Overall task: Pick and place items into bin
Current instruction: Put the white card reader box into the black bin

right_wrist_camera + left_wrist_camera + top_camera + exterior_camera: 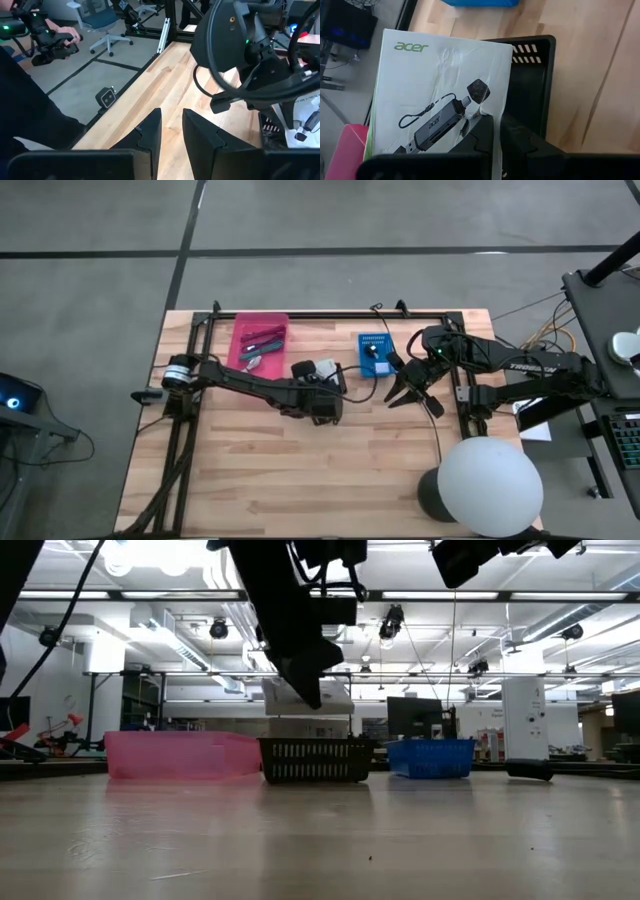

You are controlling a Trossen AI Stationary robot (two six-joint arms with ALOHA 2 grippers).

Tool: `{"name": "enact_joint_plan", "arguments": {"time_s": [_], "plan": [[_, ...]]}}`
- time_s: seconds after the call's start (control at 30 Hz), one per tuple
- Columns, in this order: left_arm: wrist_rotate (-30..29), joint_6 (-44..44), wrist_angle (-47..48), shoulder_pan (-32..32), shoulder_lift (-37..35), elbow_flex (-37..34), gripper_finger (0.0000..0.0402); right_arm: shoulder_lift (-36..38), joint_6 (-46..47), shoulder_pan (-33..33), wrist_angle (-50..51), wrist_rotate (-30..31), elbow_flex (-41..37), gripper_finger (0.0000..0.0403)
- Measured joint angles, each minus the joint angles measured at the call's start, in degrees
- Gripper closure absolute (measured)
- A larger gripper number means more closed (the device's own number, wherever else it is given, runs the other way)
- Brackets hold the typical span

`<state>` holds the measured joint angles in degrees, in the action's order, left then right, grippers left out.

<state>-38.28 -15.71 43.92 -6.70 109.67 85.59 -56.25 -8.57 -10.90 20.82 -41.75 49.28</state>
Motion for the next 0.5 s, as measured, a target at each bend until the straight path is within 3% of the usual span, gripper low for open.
{"name": "enact_joint_plan", "arguments": {"time_s": [0.5], "plan": [[-1.3,0.0,-3.3,0.7,0.0,-2.5,0.0398,0.0,-0.4,0.0,0.0,0.0,0.0,0.0335]]}}
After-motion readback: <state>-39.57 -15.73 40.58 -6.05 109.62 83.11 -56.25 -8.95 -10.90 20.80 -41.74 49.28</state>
